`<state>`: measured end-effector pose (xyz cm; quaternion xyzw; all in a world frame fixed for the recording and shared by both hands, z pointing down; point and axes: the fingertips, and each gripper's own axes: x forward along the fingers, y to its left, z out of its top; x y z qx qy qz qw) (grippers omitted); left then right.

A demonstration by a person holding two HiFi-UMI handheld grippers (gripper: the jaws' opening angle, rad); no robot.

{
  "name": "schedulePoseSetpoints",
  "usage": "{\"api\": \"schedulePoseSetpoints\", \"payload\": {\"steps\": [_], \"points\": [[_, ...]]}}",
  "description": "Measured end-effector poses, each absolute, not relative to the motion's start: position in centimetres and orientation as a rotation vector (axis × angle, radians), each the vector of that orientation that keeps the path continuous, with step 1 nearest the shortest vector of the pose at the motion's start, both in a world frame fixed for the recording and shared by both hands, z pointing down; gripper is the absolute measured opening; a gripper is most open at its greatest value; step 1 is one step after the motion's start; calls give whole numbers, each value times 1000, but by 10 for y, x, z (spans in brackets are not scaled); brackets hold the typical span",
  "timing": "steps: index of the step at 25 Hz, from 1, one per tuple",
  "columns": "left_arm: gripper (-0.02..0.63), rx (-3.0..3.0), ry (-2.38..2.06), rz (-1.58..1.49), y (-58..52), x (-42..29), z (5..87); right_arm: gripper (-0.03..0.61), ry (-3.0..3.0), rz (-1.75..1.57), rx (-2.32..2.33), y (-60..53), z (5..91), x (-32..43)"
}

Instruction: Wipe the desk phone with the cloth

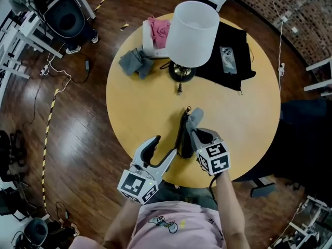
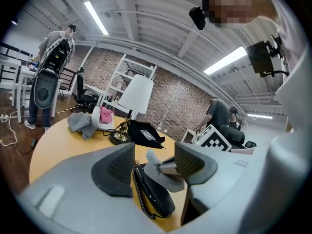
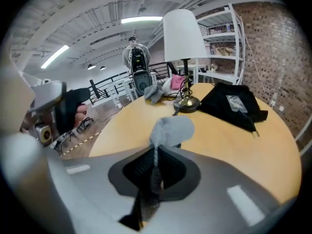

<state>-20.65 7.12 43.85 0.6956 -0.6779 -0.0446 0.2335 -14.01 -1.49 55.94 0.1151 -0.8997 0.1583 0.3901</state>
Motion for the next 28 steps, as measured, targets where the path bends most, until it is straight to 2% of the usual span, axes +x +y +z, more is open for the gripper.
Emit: {"api": "schedulePoseSetpoints", "payload": {"steps": [4,8,9,12,17,22,25,28], "points": [[245,1815,-1930,-42,57,-198,452,25,-2250,461,186,14,573,-125],[245,1651,-2016,149,37,-181,488,26,-2226,540,129,56,584,-57],[245,1627,-2020,228,30,-173,500,26,-2228,577,156,53,583,-38],[302,1549,-2026,496,10,-146,537,26,-2248,643,241,25,573,13],[322,1339,-2048,803,-7,-129,588,26,-2285,677,348,-38,561,64],[318,1253,-2059,855,-11,-131,603,26,-2317,676,356,-58,558,75],[268,1254,-2048,775,-9,-138,603,26,-2327,664,348,-56,556,70],[272,1289,-2000,677,-9,-141,606,26,-2337,641,338,-54,555,62]]}}
